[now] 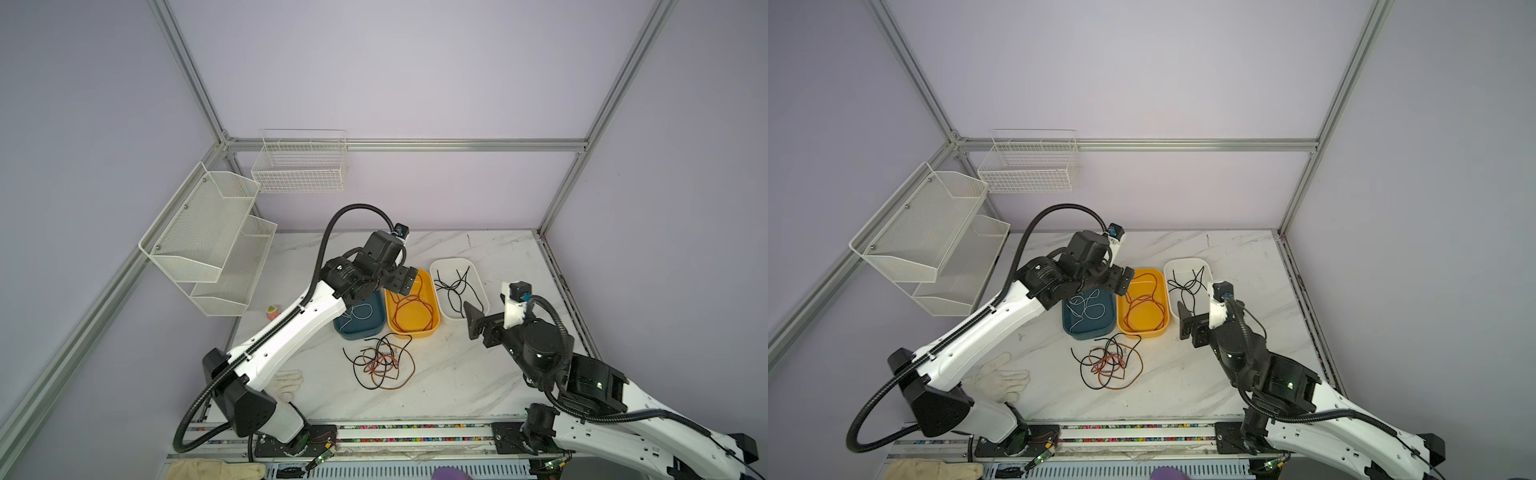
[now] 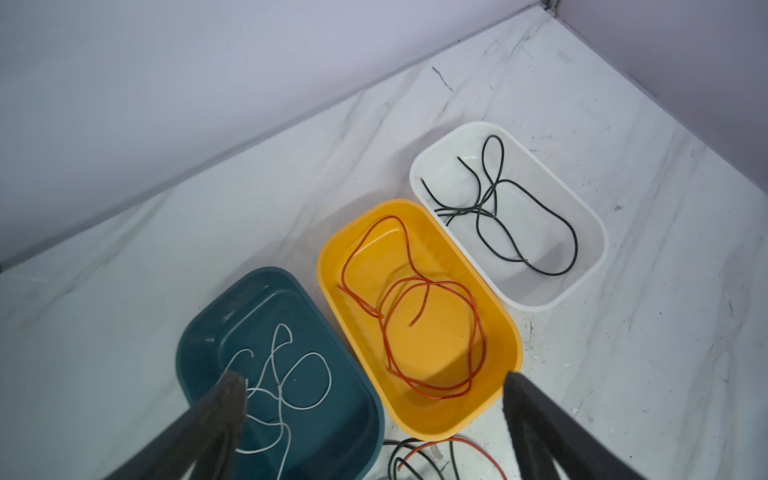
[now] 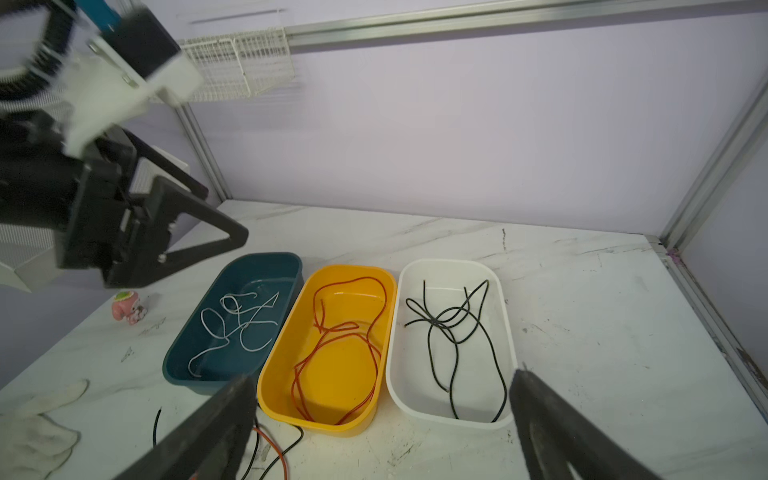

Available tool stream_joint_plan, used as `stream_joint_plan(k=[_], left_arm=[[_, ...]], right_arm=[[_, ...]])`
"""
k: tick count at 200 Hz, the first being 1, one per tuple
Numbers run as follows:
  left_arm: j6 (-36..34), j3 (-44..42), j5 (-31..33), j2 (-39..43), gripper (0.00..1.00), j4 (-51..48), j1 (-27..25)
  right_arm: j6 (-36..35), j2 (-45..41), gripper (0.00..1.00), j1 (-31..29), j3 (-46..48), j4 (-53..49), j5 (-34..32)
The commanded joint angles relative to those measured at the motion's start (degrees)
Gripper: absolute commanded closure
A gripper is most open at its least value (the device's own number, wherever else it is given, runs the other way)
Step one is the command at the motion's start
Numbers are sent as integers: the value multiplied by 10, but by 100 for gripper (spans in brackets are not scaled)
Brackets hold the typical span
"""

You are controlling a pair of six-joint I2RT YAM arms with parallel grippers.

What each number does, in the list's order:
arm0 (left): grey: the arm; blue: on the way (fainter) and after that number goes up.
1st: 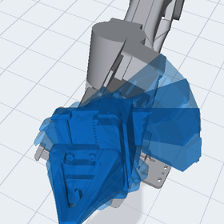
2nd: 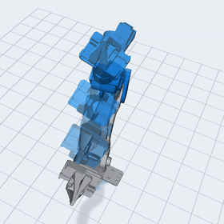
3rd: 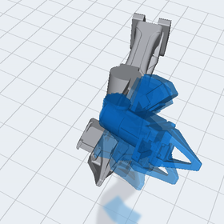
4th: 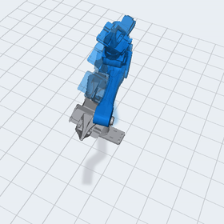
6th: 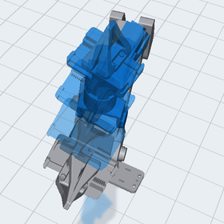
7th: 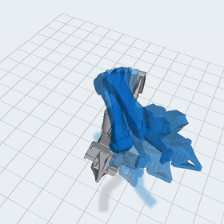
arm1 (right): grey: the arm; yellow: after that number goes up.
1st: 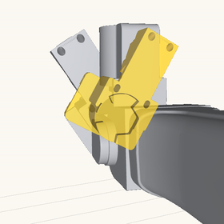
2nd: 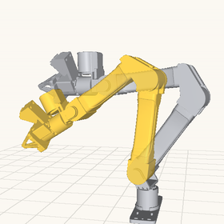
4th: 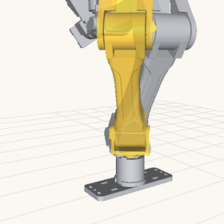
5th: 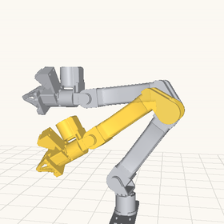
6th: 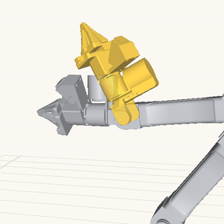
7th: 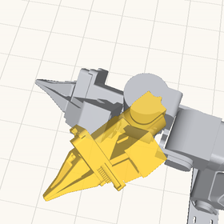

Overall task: Untangle the cables
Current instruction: 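Move both grippers back down to the remaining cable bundle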

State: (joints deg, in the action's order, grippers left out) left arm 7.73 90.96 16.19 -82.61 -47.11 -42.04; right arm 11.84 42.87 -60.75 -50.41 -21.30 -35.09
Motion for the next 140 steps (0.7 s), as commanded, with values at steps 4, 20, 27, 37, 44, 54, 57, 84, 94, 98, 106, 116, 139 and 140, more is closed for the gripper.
stream_joint_plan(k=[4,20,27,37,44,54,57,84,94,98,106,116,139,140], left_arm=[[-34,-88,55,84,0,34,-1],[-26,-149,73,132,0,59,0],[-20,-173,89,151,0,64,0],[-13,-205,116,175,0,68,2],[-8,-228,134,194,0,67,2],[-1,-261,159,220,0,66,2],[2,-271,166,228,0,68,2],[20,-366,191,313,0,91,2],[22,-394,194,347,0,111,2],[24,-404,196,358,0,120,1],[27,-419,201,381,0,136,1],[28,-432,204,401,0,152,2],[30,-441,209,414,0,161,2],[31,-441,209,414,0,161,2]], right_arm=[[33,81,2,0,-18,-12,113],[53,126,3,-1,-18,14,179],[60,140,3,-1,-15,28,203],[70,154,4,-2,-7,48,232],[76,162,4,-4,0,62,251],[80,174,4,-5,8,76,278],[82,177,4,-5,10,80,284],[97,212,7,-11,42,126,320],[104,234,9,-14,53,145,330],[106,241,10,-15,55,150,334],[107,258,12,-16,60,164,344],[108,279,15,-17,62,178,350],[102,322,26,-18,61,202,361],[102,324,27,-18,61,202,361]])
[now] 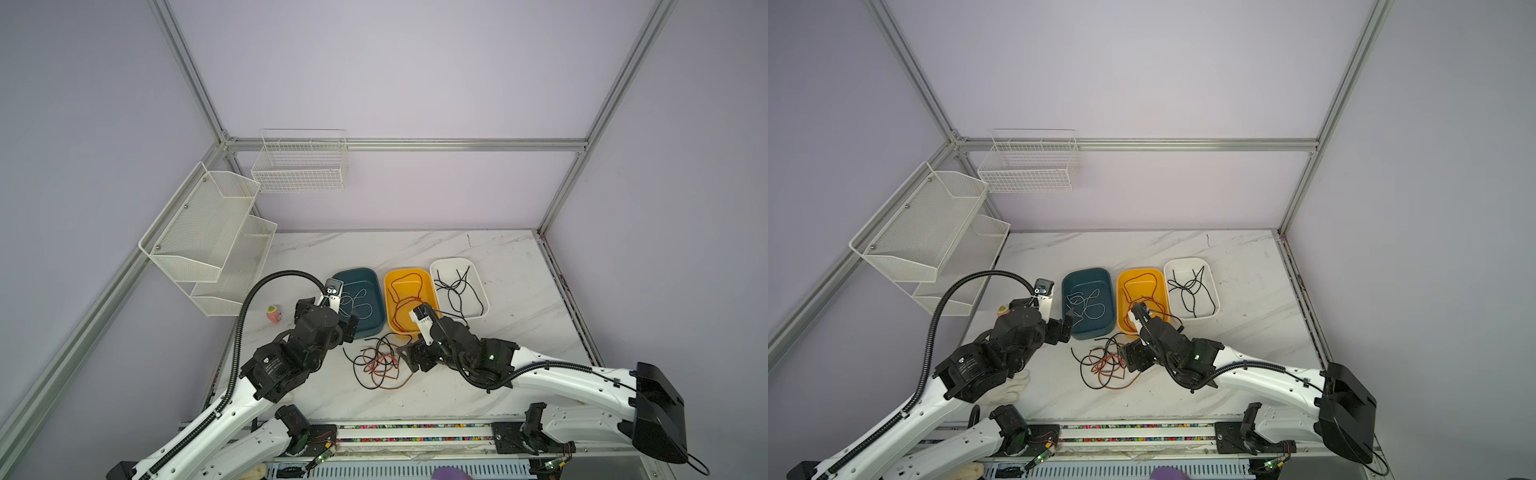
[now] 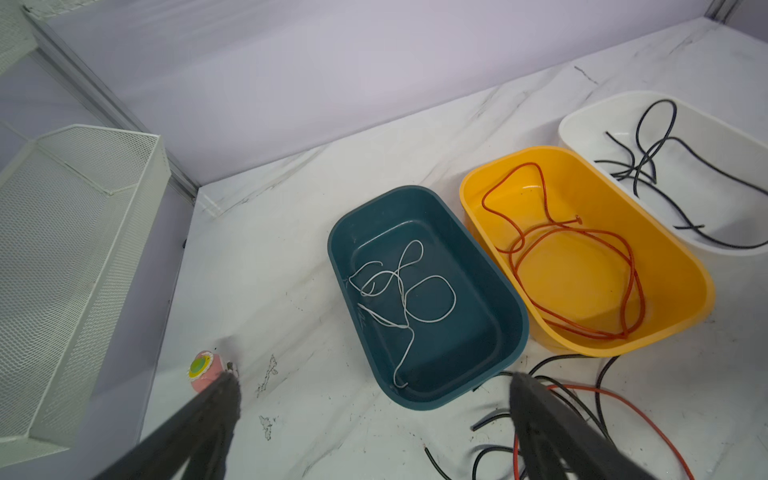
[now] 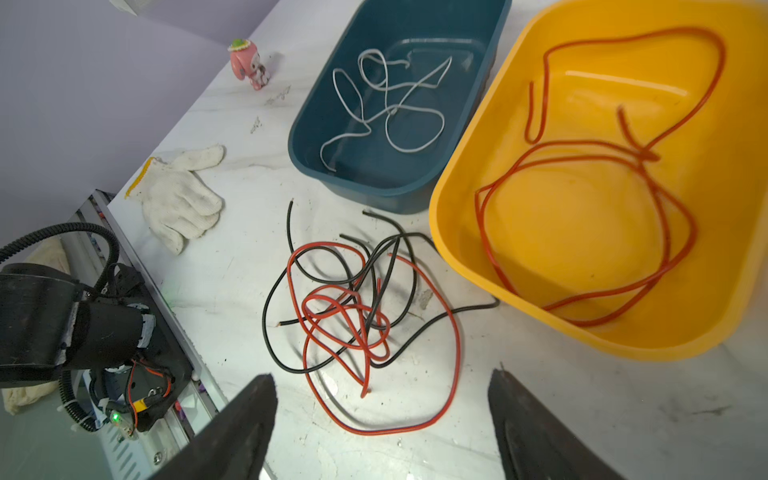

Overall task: Untangle the cables
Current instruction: 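Move both grippers back down to the remaining cable bundle, then close the right gripper on a red cable in the bundle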

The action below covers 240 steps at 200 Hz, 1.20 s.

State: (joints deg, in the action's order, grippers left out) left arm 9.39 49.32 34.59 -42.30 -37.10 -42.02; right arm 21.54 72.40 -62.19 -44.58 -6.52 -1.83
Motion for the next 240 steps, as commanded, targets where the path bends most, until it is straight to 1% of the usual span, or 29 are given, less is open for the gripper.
stream_joint_plan(k=[1,8,35,66,105,140,171,207,240], left_arm=[[14,-25,26,11,0,61,2],[14,-25,27,8,0,60,2],[14,-21,31,-2,0,57,2],[14,-22,31,1,0,56,2],[12,-23,25,-3,0,60,2],[9,-23,22,-4,0,60,2],[8,-24,21,-4,0,62,2],[7,-24,21,-7,0,63,3],[7,-24,20,-8,0,63,3]], right_arm=[[5,30,28,-4,3,56,28],[6,39,32,-5,3,64,28],[7,67,40,-5,6,93,34],[6,108,42,-5,9,117,38],[5,142,50,-5,12,139,43],[4,151,58,-5,11,144,41],[3,158,63,-5,13,149,42],[4,170,65,-5,15,157,48],[3,168,74,-5,16,154,42]])
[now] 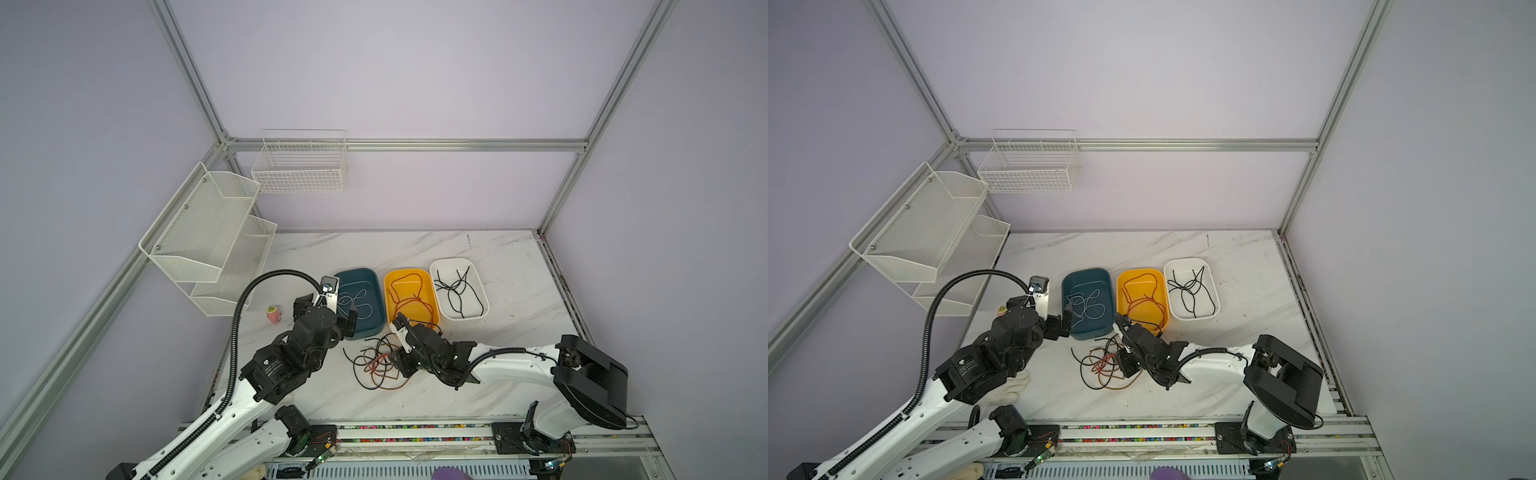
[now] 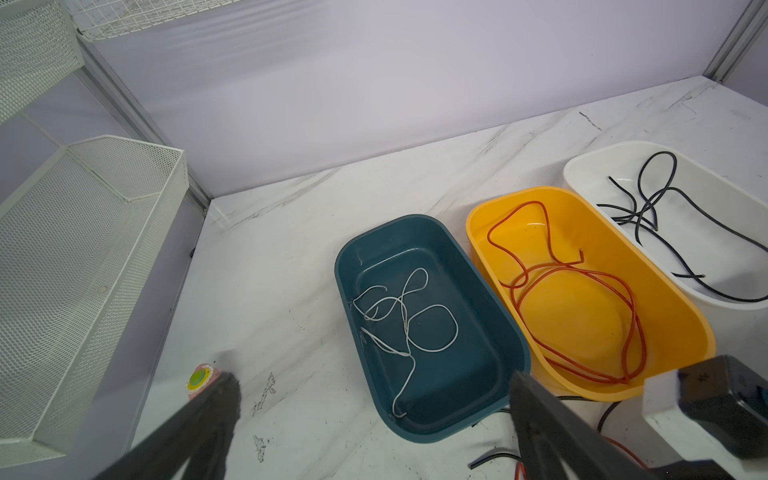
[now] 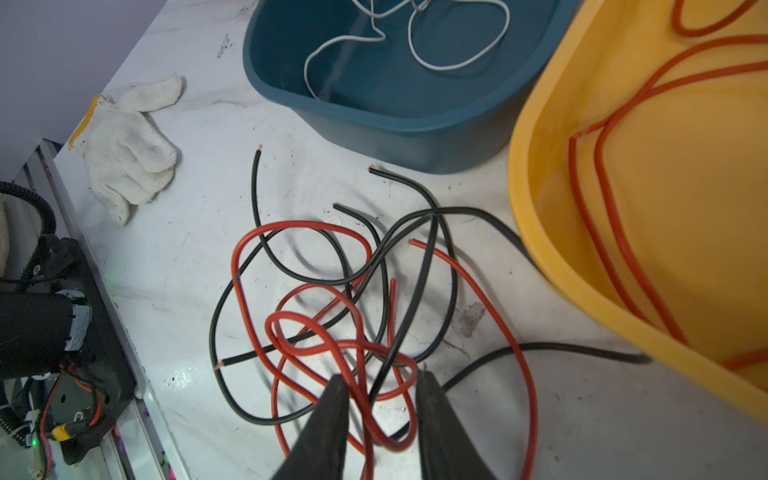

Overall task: Untangle the cables
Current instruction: 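Close the right gripper on a red cable in the bundle, then lift the red cable and carry it over the yellow tray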

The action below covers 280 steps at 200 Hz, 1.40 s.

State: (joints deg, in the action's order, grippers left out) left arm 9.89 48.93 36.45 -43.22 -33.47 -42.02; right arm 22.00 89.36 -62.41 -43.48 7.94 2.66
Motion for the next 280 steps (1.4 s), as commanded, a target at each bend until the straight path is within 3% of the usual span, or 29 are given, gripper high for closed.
stream_joint_plan(k=[1,91,191,245,280], left_arm=[[2,-21,1,1,0,26,3],[-2,-21,-6,-4,0,27,4],[-4,-19,-18,-17,0,26,6],[-4,-18,-23,-20,0,25,7],[-5,-15,-38,-24,0,23,9]], right_arm=[[-1,-3,74,-3,5,9,-3],[-9,-61,96,-3,-9,-48,-23],[-45,-153,98,-3,-13,-78,-41],[-45,-245,100,-3,18,-45,-76],[-45,-315,100,-3,43,-2,-45]])
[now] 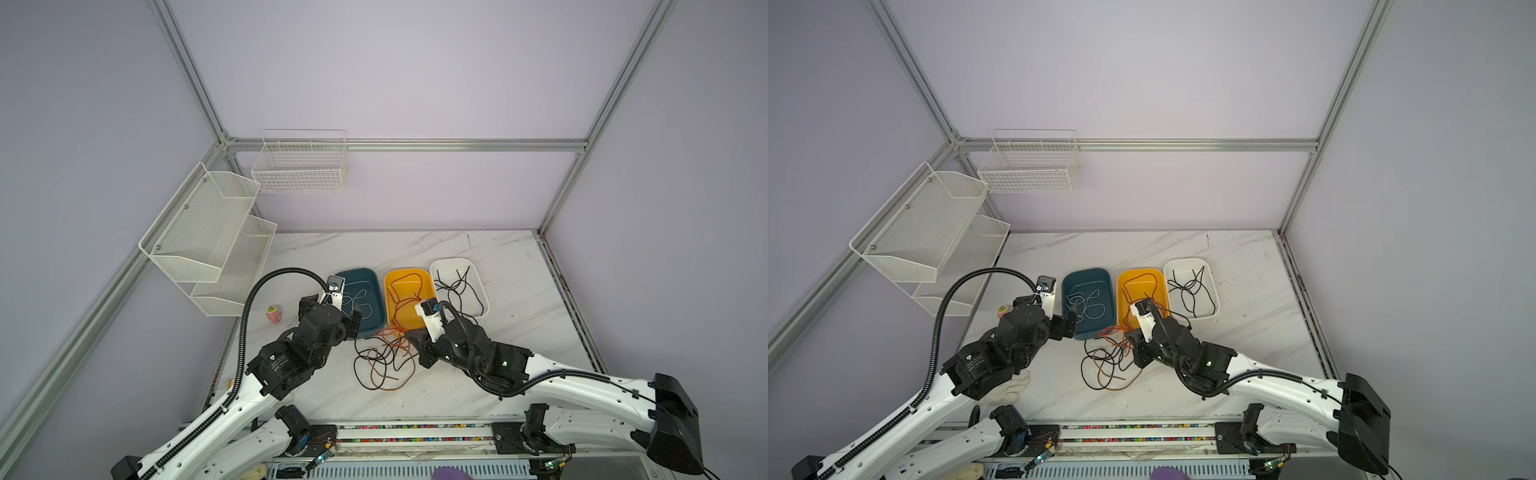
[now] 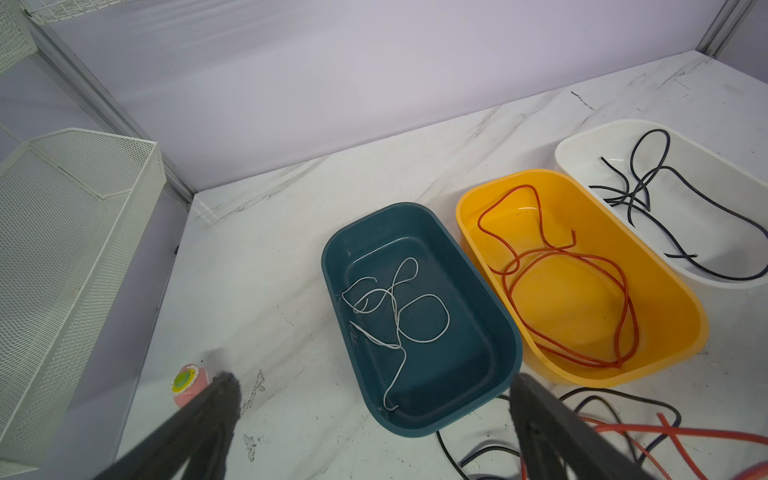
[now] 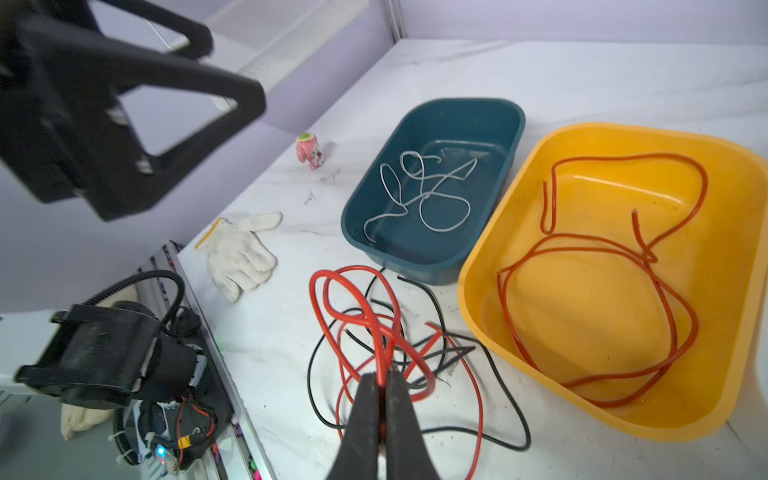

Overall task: Untangle the cables
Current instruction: 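Lift the red cable and carry it over the yellow tray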

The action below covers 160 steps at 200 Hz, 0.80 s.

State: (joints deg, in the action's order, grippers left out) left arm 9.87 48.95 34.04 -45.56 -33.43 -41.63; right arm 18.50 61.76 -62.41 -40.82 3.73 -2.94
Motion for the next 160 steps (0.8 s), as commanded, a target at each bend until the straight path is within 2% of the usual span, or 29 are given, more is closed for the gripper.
stream_joint_plan(k=[1,42,91,139,160], left_arm=[[-5,-15,-15,0,0,22,5],[-9,-12,-68,12,0,26,5],[-11,-17,-69,26,0,32,6],[-11,-16,-67,20,0,29,6],[-11,-16,-66,18,0,30,6]], right_arm=[[-10,-41,100,-3,16,41,12],[-7,-106,100,-2,30,71,30],[36,-127,100,-2,13,28,-105],[51,-103,100,1,-2,30,-163],[52,-67,100,17,-11,28,-165]])
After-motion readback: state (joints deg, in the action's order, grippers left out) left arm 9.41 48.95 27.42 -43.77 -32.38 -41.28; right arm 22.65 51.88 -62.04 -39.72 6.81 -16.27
